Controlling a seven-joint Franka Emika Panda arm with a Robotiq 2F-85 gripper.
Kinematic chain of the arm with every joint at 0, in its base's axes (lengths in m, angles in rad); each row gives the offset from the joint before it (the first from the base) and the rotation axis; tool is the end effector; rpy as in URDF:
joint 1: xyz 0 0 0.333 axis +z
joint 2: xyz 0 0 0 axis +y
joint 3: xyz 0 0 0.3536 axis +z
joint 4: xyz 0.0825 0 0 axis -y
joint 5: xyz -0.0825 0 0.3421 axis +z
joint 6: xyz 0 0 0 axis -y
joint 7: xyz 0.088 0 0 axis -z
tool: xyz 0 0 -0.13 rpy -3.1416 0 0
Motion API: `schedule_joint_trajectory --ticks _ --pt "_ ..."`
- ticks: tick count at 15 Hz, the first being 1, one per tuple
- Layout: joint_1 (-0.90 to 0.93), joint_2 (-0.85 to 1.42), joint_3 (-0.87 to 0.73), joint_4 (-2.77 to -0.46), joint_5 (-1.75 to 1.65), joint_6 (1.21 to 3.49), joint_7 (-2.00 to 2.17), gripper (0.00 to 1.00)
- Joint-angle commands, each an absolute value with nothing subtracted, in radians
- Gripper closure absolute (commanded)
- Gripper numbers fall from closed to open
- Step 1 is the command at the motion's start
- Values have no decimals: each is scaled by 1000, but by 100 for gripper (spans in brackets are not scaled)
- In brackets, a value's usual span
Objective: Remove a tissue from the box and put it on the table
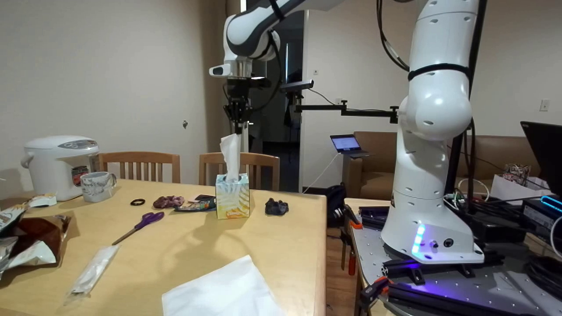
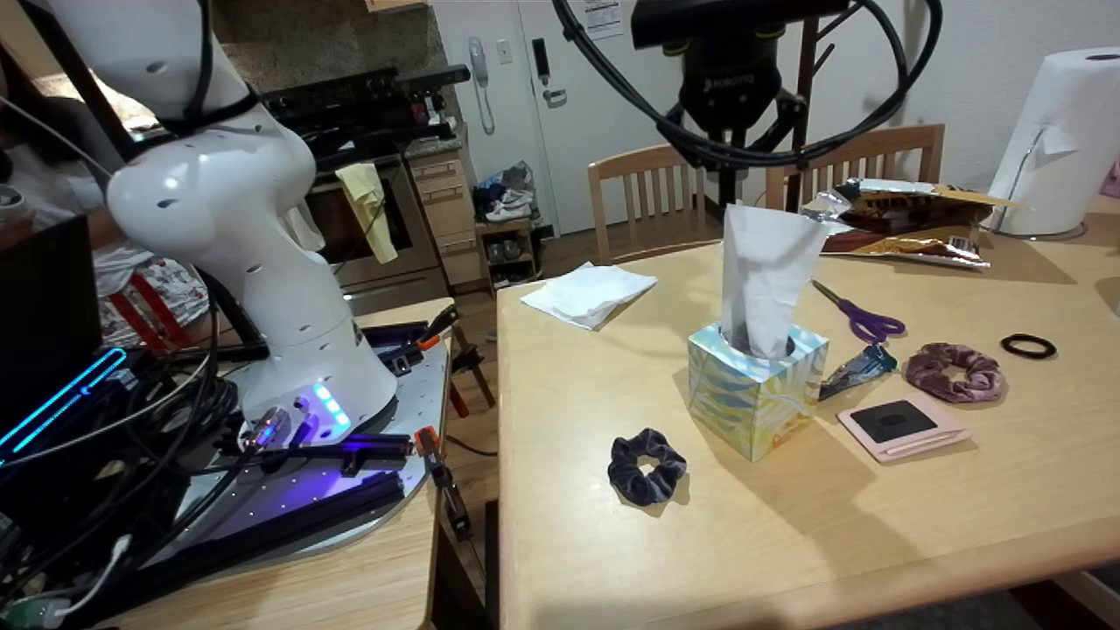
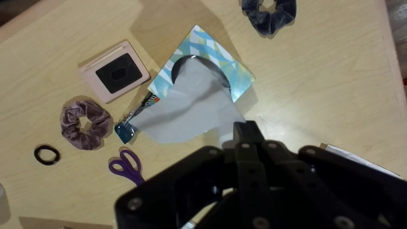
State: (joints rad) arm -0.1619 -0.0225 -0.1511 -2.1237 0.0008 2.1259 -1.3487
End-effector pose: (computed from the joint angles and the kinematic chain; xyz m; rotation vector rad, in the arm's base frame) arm 0.4780 -0.1551 0.4586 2.7166 1.5469 0.0305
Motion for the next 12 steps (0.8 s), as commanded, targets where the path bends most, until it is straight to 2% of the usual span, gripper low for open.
schedule_joint_trajectory --ticks 1,12 --pt "-155 -107 -150 -2125 -73 2063 -1246 100" --pt "-100 -301 -133 -2133 -90 1930 -1089 100"
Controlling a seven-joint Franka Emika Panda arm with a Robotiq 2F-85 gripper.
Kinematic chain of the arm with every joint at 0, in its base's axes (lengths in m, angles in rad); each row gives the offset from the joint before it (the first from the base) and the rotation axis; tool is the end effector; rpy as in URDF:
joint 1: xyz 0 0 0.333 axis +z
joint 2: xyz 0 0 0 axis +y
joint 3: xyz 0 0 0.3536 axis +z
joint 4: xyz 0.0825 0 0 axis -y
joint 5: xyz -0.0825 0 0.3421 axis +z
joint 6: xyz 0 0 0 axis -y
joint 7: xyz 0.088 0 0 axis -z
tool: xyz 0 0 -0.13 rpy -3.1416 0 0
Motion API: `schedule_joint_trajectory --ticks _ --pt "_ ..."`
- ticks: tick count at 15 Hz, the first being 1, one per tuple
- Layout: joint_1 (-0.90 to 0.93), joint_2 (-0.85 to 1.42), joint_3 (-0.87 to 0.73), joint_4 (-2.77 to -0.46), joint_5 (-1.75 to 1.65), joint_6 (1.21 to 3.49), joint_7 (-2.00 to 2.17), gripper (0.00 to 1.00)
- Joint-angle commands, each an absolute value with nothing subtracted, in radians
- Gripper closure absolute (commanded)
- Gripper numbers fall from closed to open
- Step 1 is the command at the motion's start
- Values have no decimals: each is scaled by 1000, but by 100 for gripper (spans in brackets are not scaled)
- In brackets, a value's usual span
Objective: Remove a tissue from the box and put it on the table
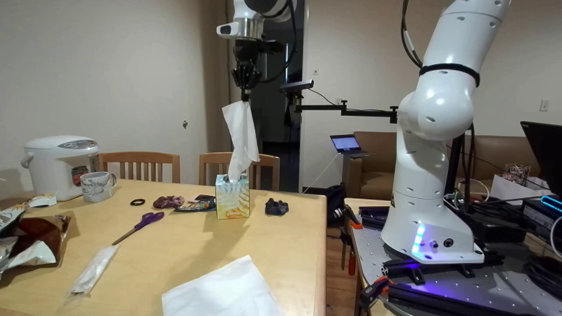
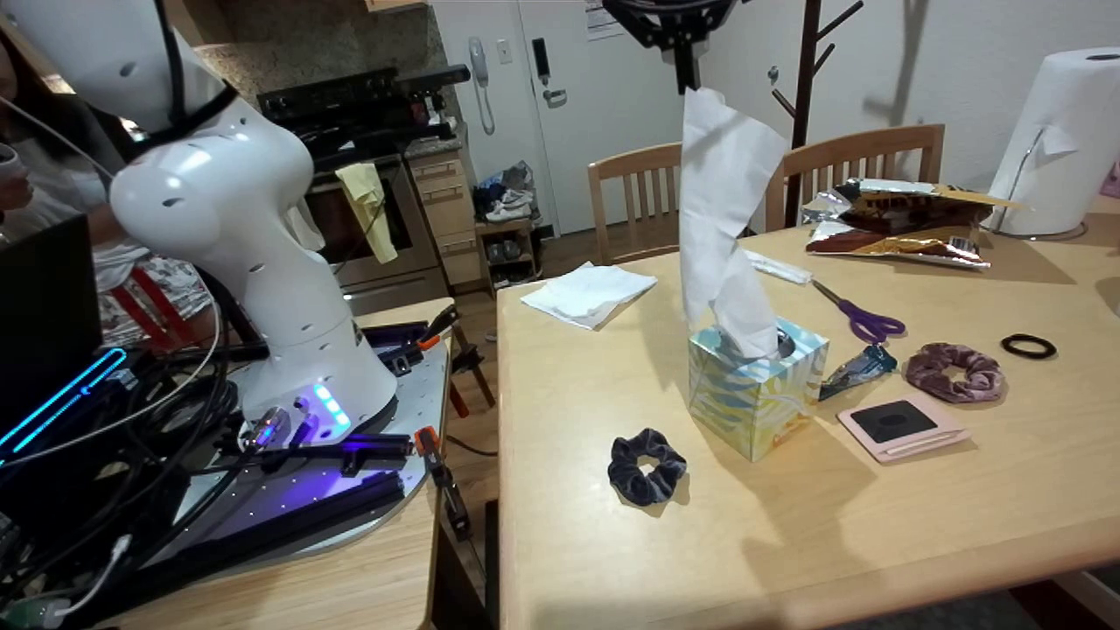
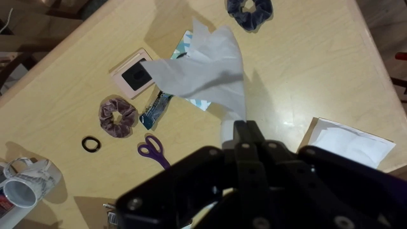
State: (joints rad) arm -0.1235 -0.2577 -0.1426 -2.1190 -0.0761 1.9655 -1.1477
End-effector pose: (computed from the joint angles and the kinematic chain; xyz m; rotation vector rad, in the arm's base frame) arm 0.4239 -0.1286 0.5556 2.7372 1.3393 0.0836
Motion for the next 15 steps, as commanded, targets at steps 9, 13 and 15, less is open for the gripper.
schedule_joint_trajectory --ticks 9,13,15 --pt "7 -366 -75 -2236 17 1943 -786 100" --pt "62 -329 -51 -2308 86 1993 -692 100" --pt "79 -278 -43 -2324 95 2023 -662 100"
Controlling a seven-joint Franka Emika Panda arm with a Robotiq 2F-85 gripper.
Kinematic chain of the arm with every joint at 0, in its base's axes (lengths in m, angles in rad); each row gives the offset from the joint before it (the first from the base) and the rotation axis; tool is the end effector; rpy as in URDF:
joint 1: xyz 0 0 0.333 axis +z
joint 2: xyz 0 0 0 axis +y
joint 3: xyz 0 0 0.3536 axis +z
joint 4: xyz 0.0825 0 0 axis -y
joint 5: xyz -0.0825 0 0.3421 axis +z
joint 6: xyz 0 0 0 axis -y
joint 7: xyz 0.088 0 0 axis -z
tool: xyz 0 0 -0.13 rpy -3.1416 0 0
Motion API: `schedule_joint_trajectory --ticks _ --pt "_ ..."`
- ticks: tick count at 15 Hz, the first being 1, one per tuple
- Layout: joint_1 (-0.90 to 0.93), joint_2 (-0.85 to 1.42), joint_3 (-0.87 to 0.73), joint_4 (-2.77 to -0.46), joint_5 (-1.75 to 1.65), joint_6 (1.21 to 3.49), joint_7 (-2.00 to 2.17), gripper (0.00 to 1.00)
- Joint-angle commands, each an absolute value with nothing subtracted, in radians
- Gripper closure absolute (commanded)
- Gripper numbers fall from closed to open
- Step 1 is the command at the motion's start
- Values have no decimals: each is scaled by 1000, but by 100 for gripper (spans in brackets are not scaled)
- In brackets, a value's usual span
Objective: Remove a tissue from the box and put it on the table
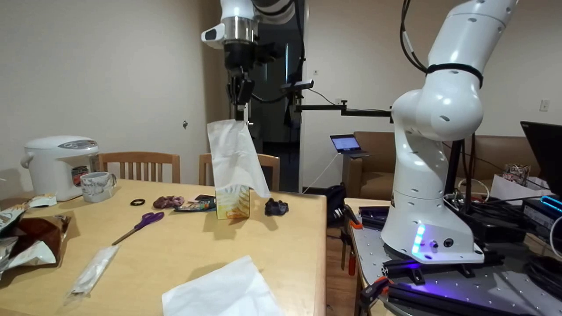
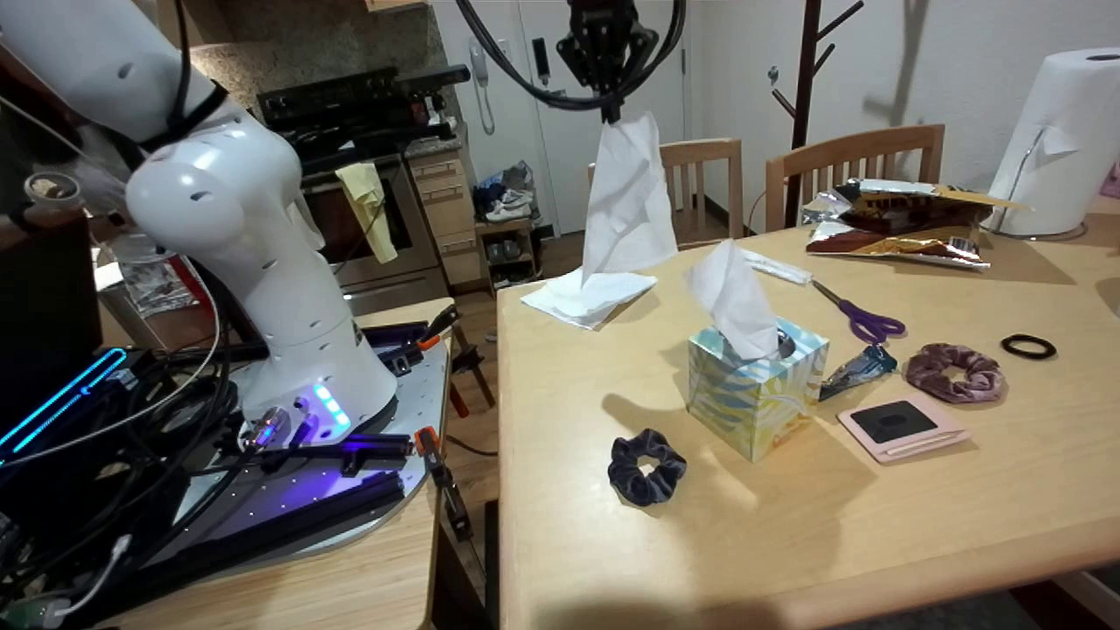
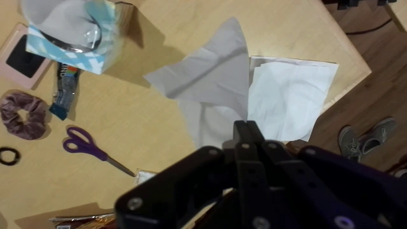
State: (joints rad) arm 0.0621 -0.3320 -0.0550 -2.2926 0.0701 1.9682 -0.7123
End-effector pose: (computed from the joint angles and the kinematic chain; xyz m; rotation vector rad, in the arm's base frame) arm 0.3996 0.0069 0.5113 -2.8824 -1.0447 -0.0535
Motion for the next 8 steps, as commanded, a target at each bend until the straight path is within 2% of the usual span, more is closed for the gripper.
schedule_joint_trajectory --ticks 1,8 --pt "82 -256 -42 -2331 92 2038 -653 100" --pt "73 -126 -58 -2318 126 2086 -726 100"
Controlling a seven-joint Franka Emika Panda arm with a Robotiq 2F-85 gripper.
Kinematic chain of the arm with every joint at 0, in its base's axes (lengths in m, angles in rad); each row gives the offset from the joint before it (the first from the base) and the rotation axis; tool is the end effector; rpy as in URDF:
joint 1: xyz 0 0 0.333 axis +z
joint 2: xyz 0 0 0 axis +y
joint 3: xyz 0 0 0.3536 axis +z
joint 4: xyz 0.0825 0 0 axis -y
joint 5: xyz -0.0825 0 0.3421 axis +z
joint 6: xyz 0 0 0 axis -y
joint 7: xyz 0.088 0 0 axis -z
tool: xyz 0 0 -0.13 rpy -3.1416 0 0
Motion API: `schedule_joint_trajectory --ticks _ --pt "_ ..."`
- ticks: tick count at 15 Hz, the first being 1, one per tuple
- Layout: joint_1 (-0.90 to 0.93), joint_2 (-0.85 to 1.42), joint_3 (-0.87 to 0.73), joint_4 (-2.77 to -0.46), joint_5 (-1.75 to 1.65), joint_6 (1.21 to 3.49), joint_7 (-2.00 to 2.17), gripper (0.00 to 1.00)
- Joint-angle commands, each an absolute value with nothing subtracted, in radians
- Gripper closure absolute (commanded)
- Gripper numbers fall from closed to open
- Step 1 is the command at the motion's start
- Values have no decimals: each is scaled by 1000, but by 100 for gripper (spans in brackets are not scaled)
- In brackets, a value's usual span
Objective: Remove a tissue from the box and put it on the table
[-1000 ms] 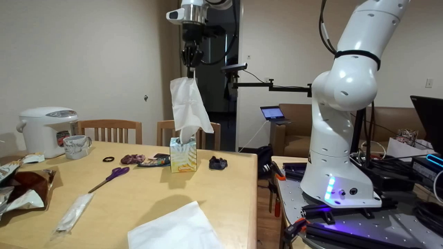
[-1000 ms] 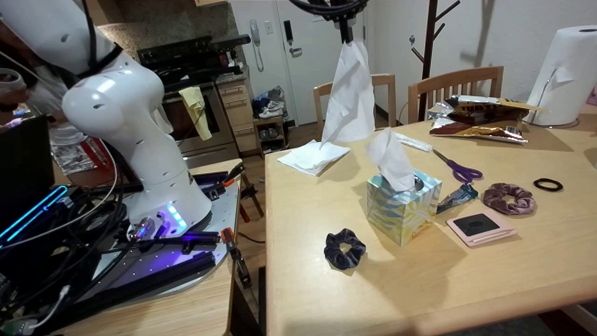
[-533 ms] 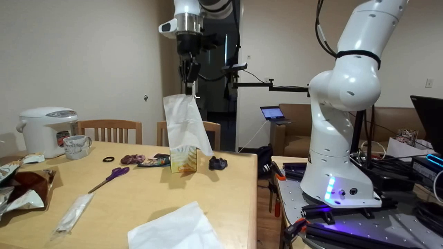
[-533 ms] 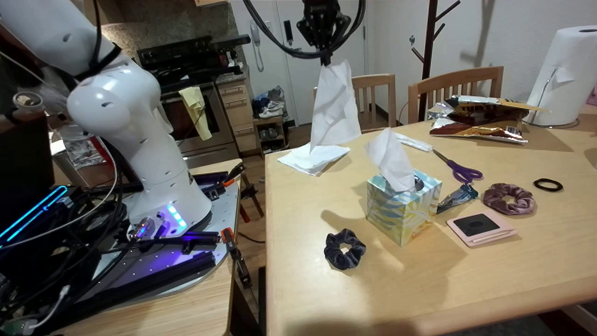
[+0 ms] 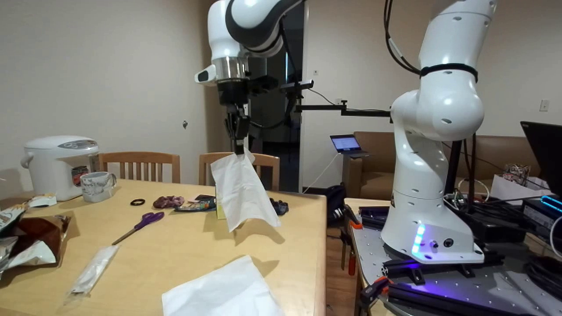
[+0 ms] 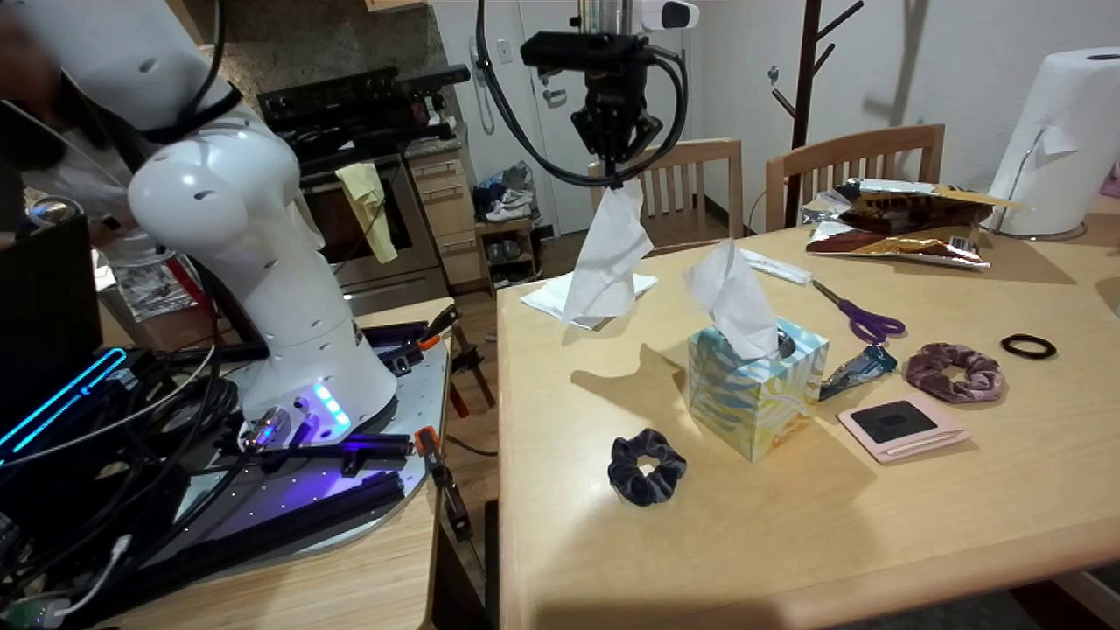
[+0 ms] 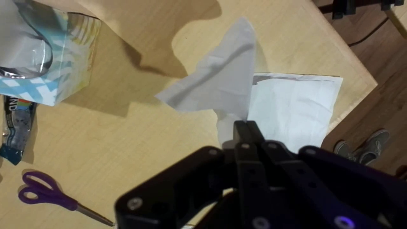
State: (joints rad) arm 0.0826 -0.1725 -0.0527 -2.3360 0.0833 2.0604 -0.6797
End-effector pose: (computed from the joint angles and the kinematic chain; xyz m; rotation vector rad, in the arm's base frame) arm 0.4244 0.0182 0.4346 -2.8630 -0.9932 0.1099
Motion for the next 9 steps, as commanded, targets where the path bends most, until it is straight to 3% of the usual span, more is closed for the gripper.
schedule_joint_trajectory --ticks 1,9 --pt "72 -116 -59 -2323 140 2106 -737 100" --pt "57 44 -42 -2328 342 2335 -750 100"
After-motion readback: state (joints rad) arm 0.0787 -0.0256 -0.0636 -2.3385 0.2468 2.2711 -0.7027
